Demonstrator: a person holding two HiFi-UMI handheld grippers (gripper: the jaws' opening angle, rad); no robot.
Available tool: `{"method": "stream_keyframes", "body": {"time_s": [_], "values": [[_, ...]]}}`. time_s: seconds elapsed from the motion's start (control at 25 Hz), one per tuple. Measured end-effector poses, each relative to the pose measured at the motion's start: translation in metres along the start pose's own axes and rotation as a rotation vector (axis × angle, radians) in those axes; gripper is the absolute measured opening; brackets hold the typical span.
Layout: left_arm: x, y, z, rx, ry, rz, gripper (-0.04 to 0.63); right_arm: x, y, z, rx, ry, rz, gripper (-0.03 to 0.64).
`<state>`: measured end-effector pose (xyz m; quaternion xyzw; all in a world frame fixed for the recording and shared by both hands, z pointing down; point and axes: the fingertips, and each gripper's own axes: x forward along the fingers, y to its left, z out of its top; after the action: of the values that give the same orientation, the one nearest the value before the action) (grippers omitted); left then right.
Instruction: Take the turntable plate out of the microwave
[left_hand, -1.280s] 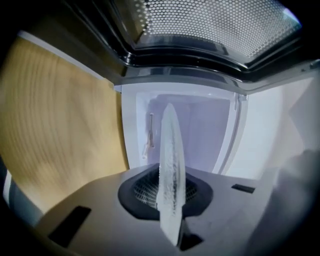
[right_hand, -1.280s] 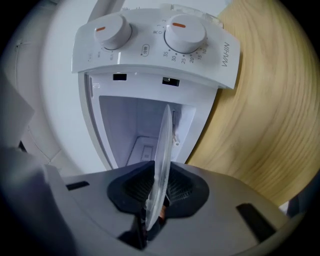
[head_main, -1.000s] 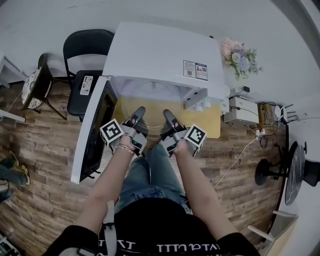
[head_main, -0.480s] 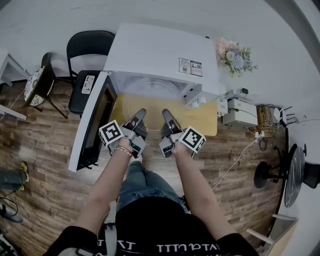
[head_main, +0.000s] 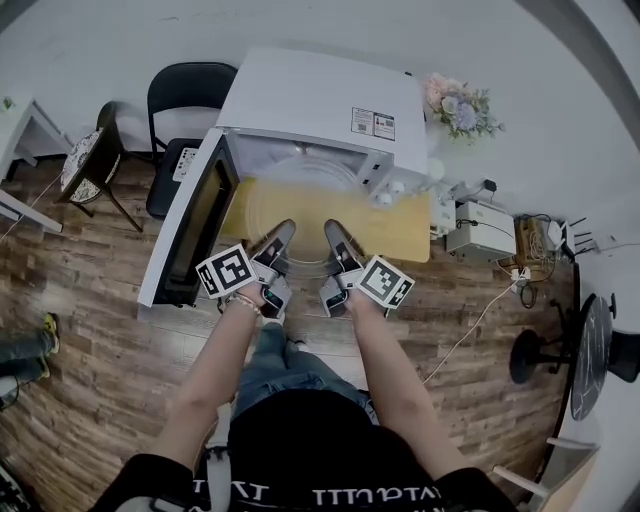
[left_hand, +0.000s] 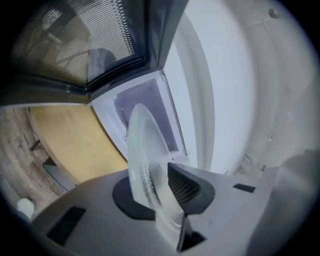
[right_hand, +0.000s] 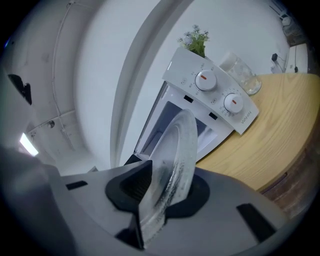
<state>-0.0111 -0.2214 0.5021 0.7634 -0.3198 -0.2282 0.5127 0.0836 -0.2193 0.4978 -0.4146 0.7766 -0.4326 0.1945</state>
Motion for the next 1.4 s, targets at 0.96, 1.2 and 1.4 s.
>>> {"method": "stream_keyframes", "body": {"time_s": [0.96,1.2,1.4], "values": [[-0.002,-0.123,0.023,0.393,-0.069,-0.142,0.092,-0.034,0.099,0.061,-0.268,-0.110,0.124,0.126],[-0.001,-0.149,0.036,0.491,-0.063,-0.203,0.101,-0.029,0.124,0.074,-0.361,-0.100,0.176,0.144],[0.000,-0.164,0.038,0.592,-0.037,-0.251,0.112,-0.028,0.136,0.081,-0.398,-0.099,0.222,0.152]]}}
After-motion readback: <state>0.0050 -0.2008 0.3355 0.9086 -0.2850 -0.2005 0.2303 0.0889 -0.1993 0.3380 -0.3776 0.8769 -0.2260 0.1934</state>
